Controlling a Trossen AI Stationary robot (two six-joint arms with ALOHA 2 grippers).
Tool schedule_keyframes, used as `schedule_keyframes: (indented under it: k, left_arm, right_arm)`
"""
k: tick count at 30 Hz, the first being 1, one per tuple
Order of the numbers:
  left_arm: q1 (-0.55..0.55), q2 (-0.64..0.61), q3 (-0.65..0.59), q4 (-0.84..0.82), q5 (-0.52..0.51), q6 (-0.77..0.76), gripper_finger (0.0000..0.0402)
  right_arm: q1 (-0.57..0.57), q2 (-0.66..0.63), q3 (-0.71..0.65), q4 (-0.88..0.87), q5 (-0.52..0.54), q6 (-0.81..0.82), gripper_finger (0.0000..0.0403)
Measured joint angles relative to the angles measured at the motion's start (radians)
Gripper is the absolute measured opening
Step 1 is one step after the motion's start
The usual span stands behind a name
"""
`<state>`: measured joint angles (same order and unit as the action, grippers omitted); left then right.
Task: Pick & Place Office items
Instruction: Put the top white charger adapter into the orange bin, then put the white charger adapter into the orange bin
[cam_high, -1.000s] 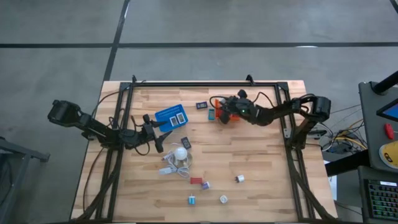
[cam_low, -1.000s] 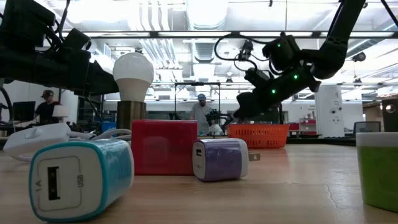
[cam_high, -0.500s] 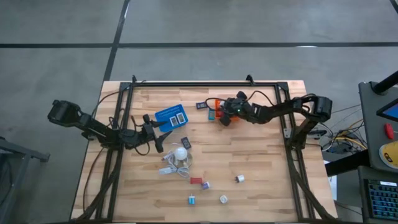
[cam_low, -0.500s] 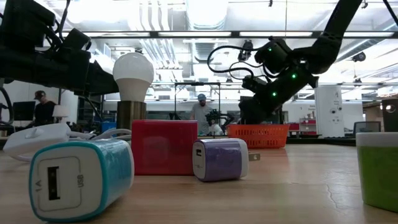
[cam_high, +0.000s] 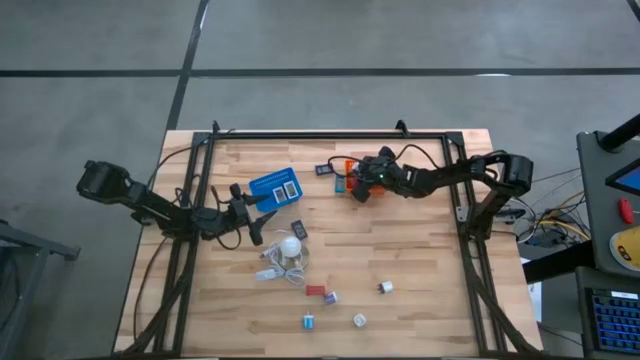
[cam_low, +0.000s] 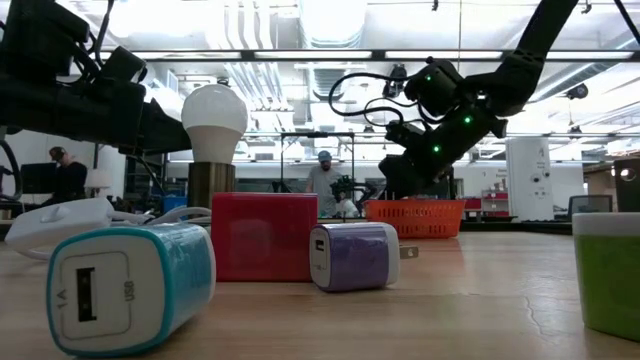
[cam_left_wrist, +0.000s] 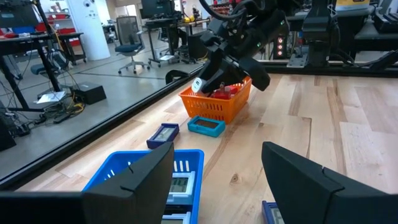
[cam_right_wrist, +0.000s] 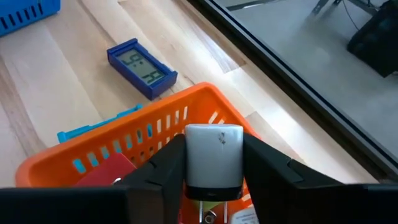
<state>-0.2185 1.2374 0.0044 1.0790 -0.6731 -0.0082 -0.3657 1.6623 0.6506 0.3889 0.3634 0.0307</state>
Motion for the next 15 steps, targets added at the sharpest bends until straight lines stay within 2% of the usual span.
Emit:
schedule_keyframes:
  k: [3, 6, 15]
  left_arm:
    - [0.000, 0.000, 0.000, 0.000, 0.000, 0.000, 0.0248]
    - [0.000, 0.000, 0.000, 0.000, 0.000, 0.000, 0.0248]
    - [0.000, 0.000, 0.000, 0.000, 0.000, 0.000, 0.0248]
  right_arm:
    - [-0.003, 0.000, 0.000, 0.002, 0.003, 0.002, 0.0178]
    - [-0.005, 0.000, 0.000, 0.010, 0.004, -0.001, 0.0203]
    - [-0.004, 0.000, 0.000, 0.092, 0.006, -0.042, 0.0213]
